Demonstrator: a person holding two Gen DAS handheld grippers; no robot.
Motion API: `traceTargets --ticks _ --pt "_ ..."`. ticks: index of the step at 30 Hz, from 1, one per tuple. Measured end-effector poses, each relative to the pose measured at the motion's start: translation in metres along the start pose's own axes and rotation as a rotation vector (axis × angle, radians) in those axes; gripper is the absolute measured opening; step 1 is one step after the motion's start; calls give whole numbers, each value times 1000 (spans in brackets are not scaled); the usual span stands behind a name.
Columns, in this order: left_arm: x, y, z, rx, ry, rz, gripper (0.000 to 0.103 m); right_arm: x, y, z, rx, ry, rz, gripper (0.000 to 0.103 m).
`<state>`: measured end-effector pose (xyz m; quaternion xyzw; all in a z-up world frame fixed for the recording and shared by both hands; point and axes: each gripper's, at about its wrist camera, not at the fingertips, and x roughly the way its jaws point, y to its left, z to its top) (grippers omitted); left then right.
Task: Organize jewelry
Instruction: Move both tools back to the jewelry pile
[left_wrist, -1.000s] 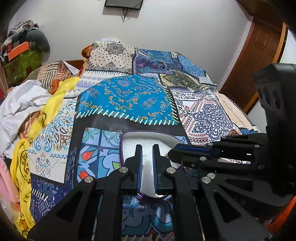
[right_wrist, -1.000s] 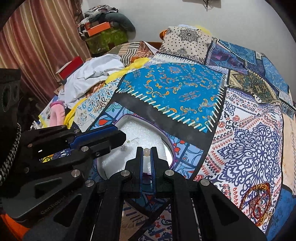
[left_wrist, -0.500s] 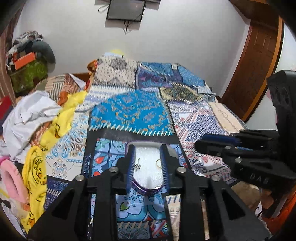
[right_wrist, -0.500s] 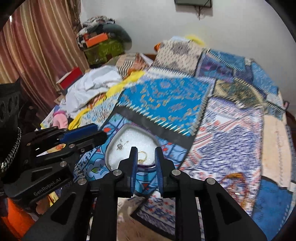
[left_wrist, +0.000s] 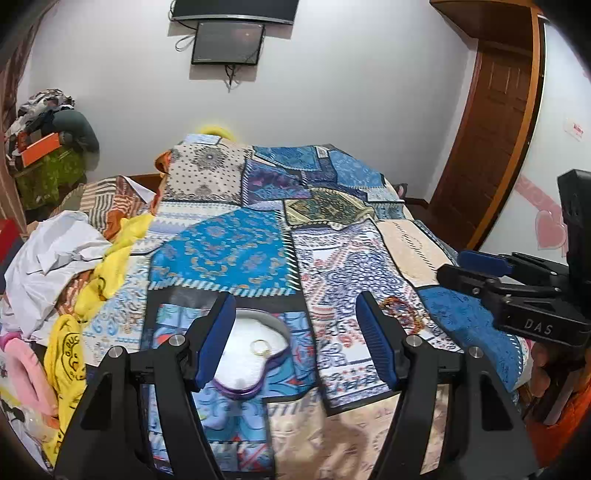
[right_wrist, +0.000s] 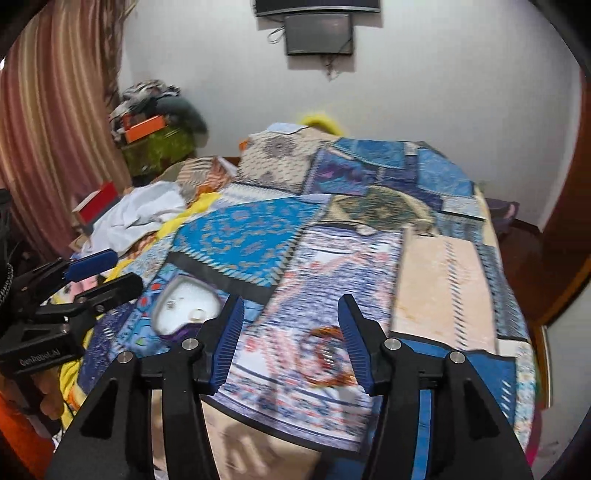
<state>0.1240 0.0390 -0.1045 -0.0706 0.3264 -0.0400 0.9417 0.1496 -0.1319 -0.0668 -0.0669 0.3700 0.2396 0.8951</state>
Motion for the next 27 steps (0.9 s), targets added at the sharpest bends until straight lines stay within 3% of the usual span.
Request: traceTargets --ticks 10,21,27 --pt "45 -44 -4 43 99 -31 66 -13 -62 -22 85 -1 -80 49" --pt "98 -82 -19 83 221 -111 66 3 -92 -47 109 51 -96 49" --pt "116 -104 -25 124 263 -162 49 12 -101 -52 123 68 -72 49"
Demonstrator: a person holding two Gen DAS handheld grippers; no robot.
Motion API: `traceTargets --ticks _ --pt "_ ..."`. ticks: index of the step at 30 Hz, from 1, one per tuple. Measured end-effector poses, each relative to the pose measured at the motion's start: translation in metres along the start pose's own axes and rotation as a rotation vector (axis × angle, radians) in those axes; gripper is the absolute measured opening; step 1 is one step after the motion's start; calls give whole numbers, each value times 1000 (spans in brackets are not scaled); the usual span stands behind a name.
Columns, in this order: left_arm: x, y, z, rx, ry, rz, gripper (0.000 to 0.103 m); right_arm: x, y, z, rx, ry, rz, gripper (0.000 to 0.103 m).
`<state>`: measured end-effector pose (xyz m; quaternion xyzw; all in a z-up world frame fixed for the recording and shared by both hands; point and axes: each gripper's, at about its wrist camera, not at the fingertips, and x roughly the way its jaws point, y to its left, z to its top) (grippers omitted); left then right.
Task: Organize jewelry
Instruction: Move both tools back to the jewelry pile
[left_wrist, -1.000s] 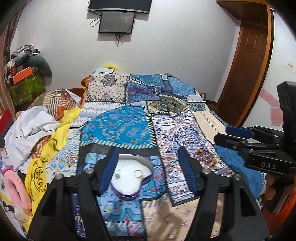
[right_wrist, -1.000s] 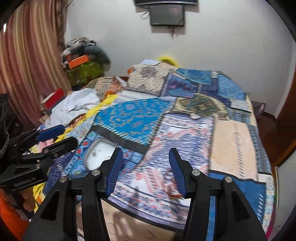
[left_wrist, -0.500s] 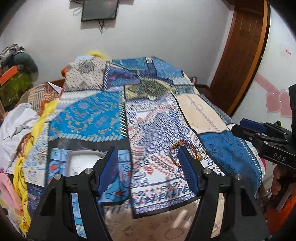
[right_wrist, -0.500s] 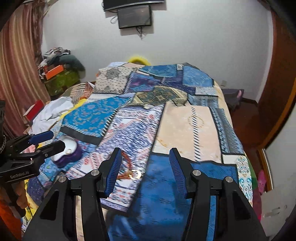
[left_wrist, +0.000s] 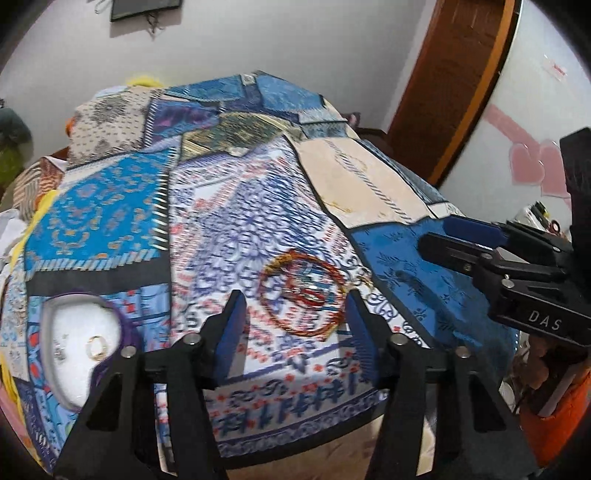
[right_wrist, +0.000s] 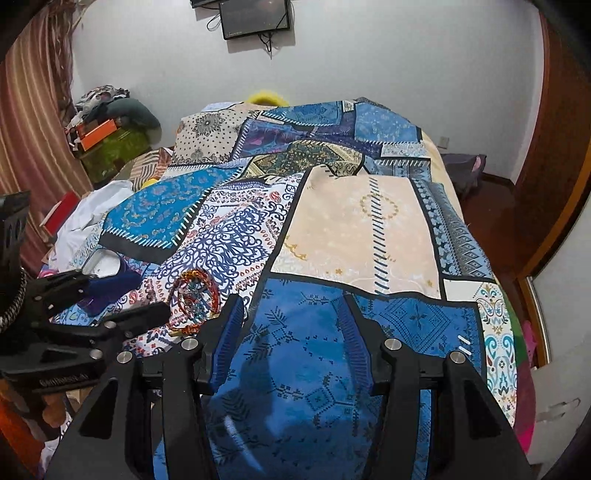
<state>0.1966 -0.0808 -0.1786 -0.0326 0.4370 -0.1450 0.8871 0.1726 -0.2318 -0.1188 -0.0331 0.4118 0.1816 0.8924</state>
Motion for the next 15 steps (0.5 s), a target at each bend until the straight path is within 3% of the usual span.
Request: traceTargets --ticks 8,11,15 --pt "18 -3 5 -10 15 -6 40 6 -3 -3 8 14 25 49" --pt "22 -2 7 -12 17 -3 30 8 -3 -4 3 16 32 49" --pt "23 1 6 -30 11 -17 30 10 -1 -4 2 22 42 49"
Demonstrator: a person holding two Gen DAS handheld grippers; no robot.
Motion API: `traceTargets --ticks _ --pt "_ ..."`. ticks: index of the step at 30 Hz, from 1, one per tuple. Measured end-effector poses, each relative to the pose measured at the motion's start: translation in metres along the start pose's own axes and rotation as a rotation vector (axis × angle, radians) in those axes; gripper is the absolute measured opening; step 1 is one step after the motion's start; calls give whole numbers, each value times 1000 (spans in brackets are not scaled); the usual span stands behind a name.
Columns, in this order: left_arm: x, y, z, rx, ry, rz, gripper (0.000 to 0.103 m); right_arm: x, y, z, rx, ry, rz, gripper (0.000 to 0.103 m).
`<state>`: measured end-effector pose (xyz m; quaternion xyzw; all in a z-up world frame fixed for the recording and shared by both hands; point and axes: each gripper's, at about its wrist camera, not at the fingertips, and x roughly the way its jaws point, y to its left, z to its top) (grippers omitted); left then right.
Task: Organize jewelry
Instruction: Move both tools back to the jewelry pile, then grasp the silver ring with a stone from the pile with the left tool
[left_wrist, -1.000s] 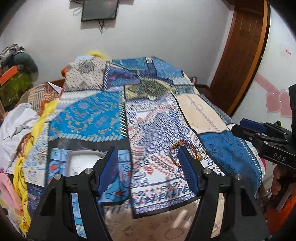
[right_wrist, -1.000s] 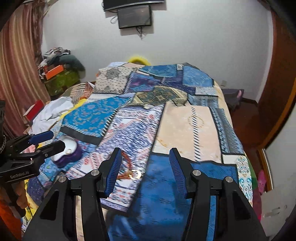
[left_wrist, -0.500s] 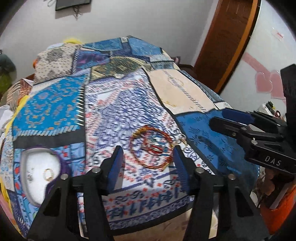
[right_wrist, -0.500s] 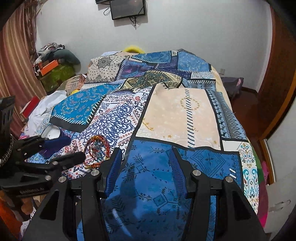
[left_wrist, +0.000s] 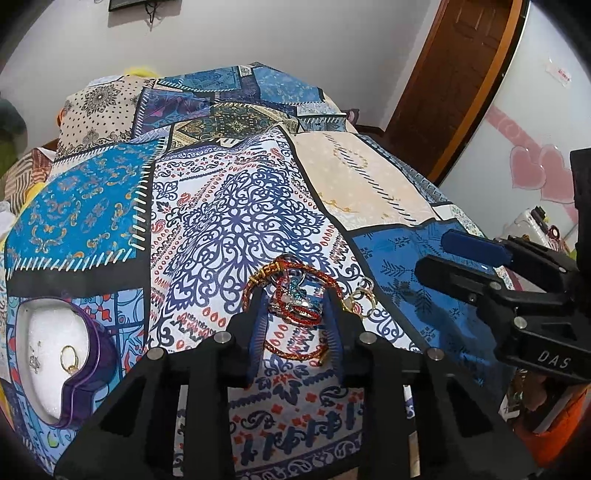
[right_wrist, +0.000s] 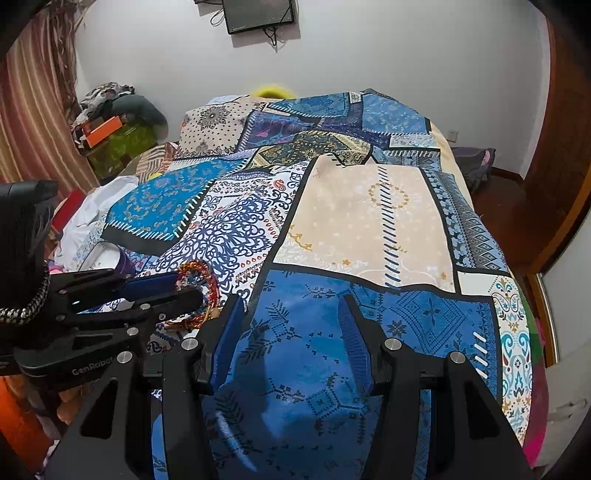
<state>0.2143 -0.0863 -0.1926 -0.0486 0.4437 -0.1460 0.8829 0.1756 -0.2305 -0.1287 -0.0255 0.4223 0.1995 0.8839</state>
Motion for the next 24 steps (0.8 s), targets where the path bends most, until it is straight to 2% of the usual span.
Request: traceTargets --ticks 15,24 --pt "-61 3 -18 29 -82 12 30 3 12 -1 -34 21 5 49" --pt "-70 23 -44 -15 -44 39 30 6 29 0 -73 25 15 49"
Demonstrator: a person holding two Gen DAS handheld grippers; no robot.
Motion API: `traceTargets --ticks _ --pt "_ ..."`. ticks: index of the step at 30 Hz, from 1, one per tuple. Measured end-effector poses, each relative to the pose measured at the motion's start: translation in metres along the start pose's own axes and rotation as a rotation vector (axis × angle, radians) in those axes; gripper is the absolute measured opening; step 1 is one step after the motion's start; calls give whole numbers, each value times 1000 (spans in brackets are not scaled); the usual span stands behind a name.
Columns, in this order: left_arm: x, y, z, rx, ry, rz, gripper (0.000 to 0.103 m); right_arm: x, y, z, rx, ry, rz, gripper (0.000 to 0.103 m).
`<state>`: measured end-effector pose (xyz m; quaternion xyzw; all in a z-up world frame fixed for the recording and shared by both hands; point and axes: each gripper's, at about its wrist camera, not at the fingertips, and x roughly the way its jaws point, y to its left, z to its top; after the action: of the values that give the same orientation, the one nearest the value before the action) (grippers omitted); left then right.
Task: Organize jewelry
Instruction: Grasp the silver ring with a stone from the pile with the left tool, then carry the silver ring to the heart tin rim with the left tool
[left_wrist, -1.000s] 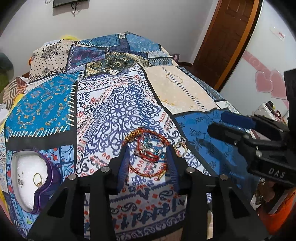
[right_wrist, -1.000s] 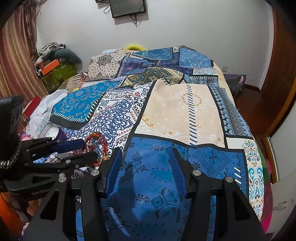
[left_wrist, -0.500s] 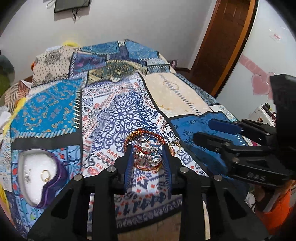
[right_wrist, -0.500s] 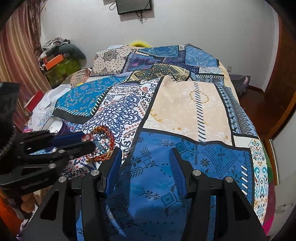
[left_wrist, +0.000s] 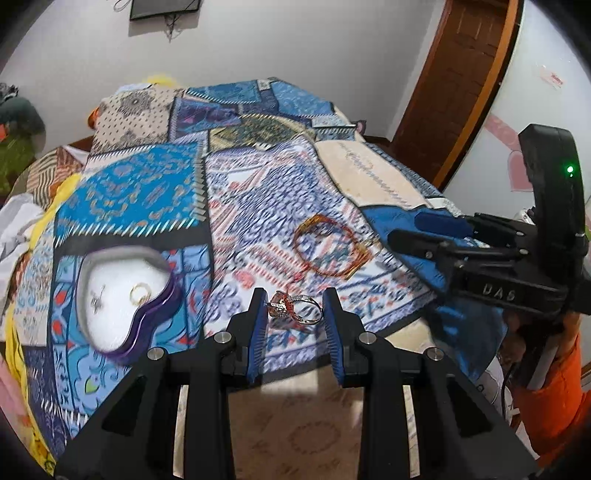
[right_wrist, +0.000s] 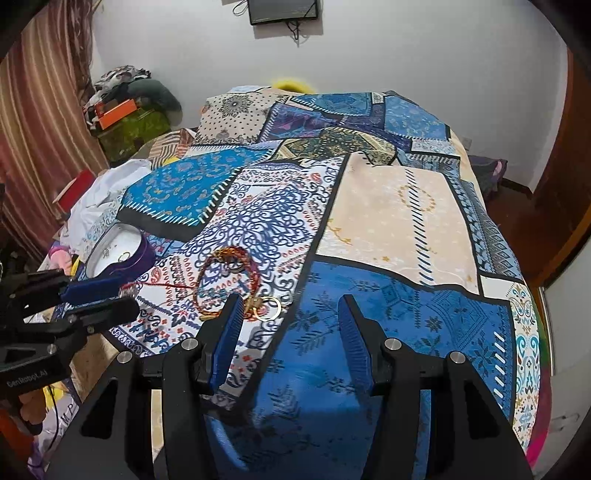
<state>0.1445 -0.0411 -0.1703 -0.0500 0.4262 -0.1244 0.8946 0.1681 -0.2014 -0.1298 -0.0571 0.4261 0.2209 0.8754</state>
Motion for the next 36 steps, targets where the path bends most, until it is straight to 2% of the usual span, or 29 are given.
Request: traceTargets --ticks 6,10,11,13,16,19,29,31,36 --pt "0 15 -13 -27 18 14 30 10 7 -1 -8 29 20 49" --pt "-2 22 -17 -35 12 22 30 16 16 2 -20 51 69 48" --pt "-2 24 -18 -37 10 24 30 17 19 3 -25 52 71 47" --pt "-2 28 -20 -45 10 23 30 21 26 5 -53 61 81 36" --pt "0 34 -23 -59 12 19 30 26 37 9 -88 72 101 25" --pt "0 36 -24 -65 7 6 30 34 42 12 -113 90 108 18" --pt "3 37 -23 -78 0 -5 30 52 49 10 -209 132 46 18" --pt "4 37 -23 -80 -2 -3 30 52 49 10 -211 133 60 7" --pt "-1 36 -20 -82 -12 5 29 49 48 11 -181 128 93 7"
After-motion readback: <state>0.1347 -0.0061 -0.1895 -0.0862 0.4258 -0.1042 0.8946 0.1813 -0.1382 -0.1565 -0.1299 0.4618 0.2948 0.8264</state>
